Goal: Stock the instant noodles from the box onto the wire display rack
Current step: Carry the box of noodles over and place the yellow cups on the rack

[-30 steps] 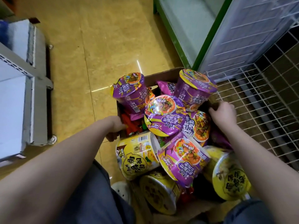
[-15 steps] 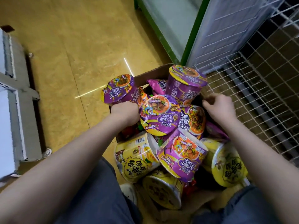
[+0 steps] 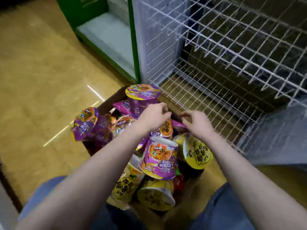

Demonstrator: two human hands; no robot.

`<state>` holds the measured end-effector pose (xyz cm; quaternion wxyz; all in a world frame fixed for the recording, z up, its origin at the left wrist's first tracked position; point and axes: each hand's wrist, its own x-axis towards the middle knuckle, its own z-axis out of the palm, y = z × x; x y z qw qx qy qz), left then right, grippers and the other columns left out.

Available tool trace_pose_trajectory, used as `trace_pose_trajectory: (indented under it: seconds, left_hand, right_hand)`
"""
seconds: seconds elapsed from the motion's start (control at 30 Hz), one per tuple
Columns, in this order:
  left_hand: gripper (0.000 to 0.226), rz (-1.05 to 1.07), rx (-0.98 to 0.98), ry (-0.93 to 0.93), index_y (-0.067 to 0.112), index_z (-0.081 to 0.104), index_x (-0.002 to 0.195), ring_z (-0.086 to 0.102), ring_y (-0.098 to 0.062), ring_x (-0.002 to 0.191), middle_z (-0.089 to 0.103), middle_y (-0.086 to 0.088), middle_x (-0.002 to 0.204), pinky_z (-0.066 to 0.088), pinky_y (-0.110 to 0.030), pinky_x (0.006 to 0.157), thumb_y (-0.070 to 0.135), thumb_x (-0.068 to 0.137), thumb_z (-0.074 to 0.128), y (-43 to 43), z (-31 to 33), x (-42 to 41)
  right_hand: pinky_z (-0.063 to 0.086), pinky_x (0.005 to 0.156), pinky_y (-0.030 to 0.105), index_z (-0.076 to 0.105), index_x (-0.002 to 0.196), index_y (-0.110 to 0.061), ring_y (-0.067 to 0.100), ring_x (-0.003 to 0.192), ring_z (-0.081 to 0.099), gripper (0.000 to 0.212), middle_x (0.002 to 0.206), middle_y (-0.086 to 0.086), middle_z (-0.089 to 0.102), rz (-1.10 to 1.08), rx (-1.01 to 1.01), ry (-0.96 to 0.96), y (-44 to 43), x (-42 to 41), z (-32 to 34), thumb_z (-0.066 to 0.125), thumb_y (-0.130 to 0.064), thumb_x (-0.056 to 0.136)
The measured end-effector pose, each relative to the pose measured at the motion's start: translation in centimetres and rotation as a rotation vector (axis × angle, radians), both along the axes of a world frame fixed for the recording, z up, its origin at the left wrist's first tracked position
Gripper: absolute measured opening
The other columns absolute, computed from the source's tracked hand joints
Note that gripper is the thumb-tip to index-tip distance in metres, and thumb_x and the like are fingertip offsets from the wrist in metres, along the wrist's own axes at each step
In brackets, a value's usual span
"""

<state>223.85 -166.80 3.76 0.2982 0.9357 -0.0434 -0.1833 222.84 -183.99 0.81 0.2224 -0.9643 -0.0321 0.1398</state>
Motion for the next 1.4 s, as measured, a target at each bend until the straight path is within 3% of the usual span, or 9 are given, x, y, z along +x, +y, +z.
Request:
trace_pose_trajectory:
  seconds: [0.23, 0.43, 0.63, 0.77, 0.93, 1.13, 1.23, 1.3, 1.4]
  left_hand:
    - [0.021, -0.073, 0.045, 0.044, 0.007, 0.063, 0.097, 0.061, -0.029, 0.099, 0.069, -0.015, 0.101, 0.046, -0.034, 0.083, 0.026, 0.088, 0.058, -6.3, -3.4, -2.0]
    - [0.020, -0.107, 0.132, 0.085, 0.013, 0.057, 0.090, 0.060, -0.027, 0.095, 0.068, -0.013, 0.098, 0.046, -0.034, 0.081, 0.032, 0.086, 0.062, -8.0, -2.4, -1.9]
    - [0.040, -0.146, 0.179, 0.212, 0.007, 0.056, 0.111, 0.057, -0.027, 0.105, 0.063, -0.012, 0.112, 0.044, -0.032, 0.085, 0.035, 0.085, 0.065, -8.6, -4.9, -2.8]
    - [0.053, -0.192, 0.207, 0.214, 0.006, 0.049, 0.123, 0.056, -0.029, 0.108, 0.060, -0.013, 0.119, 0.042, -0.031, 0.084, 0.038, 0.084, 0.065, -8.7, -6.0, -2.5]
    - [0.058, -0.269, 0.263, 0.248, 0.008, 0.045, 0.132, 0.055, -0.030, 0.113, 0.058, -0.015, 0.125, 0.043, -0.032, 0.089, 0.039, 0.086, 0.062, -8.8, -6.8, -2.2]
    - [0.054, -0.276, 0.192, 0.251, 0.007, 0.046, 0.131, 0.055, -0.029, 0.112, 0.058, -0.014, 0.126, 0.043, -0.032, 0.091, 0.037, 0.088, 0.060, -8.6, -7.2, -2.1]
    - [0.058, -0.227, 0.107, 0.270, 0.007, 0.044, 0.135, 0.054, -0.027, 0.115, 0.055, -0.013, 0.131, 0.042, -0.031, 0.093, 0.036, 0.088, 0.062, -8.3, -7.2, -2.3]
    - [0.054, -0.190, 0.051, 0.270, 0.008, 0.046, 0.133, 0.056, -0.026, 0.113, 0.057, -0.012, 0.128, 0.045, -0.032, 0.094, 0.035, 0.089, 0.061, -8.2, -6.8, -2.3]
    - [0.040, -0.078, -0.112, 0.274, 0.007, 0.055, 0.122, 0.061, -0.026, 0.102, 0.064, -0.010, 0.113, 0.050, -0.038, 0.089, 0.033, 0.091, 0.058, -8.0, -6.1, -2.0]
  right_hand:
    - [0.044, 0.093, 0.033, 0.063, 0.118, -0.015, 0.030, 0.109, 0.058, 0.036, 0.117, 0.013, 0.064, -0.032, 0.146, -0.024, -6.3, -2.3, -2.7, 0.054, -0.008, 0.084]
    - [0.038, 0.102, 0.034, 0.049, 0.132, -0.018, 0.028, 0.121, 0.047, 0.048, 0.133, 0.014, 0.049, 0.099, 0.096, 0.119, -8.4, -3.3, -3.8, 0.061, -0.026, 0.086]
    - [0.039, 0.101, 0.033, 0.044, 0.135, -0.022, 0.026, 0.120, 0.049, 0.061, 0.131, 0.009, 0.052, 0.157, 0.099, 0.130, -8.0, -3.3, -5.3, 0.069, -0.033, 0.081]
    - [0.036, 0.094, 0.026, 0.048, 0.131, -0.020, 0.022, 0.117, 0.051, 0.060, 0.127, 0.008, 0.054, 0.135, 0.111, 0.160, -7.5, -2.5, -5.4, 0.074, -0.028, 0.078]
    - [0.037, 0.092, 0.028, 0.050, 0.129, -0.023, 0.021, 0.114, 0.050, 0.056, 0.125, 0.005, 0.054, 0.083, 0.128, 0.204, -7.2, -2.6, -5.2, 0.073, -0.028, 0.078]
    - [0.043, 0.093, 0.031, 0.052, 0.124, -0.020, 0.021, 0.110, 0.053, 0.048, 0.120, 0.005, 0.058, 0.060, 0.183, 0.230, -7.1, -2.7, -5.0, 0.072, -0.021, 0.080]
    - [0.043, 0.086, 0.029, 0.053, 0.120, -0.021, 0.020, 0.105, 0.055, 0.044, 0.114, 0.003, 0.059, 0.055, 0.206, 0.223, -7.4, -2.7, -4.8, 0.072, -0.021, 0.080]
    - [0.041, 0.082, 0.025, 0.053, 0.118, -0.022, 0.018, 0.103, 0.056, 0.044, 0.109, -0.003, 0.057, 0.025, 0.268, 0.188, -7.8, -2.6, -4.4, 0.073, -0.021, 0.079]
    - [0.042, 0.089, 0.028, 0.050, 0.124, -0.025, 0.011, 0.105, 0.050, 0.051, 0.115, -0.009, 0.050, -0.066, 0.396, 0.137, -9.0, -2.7, -3.8, 0.072, -0.030, 0.079]
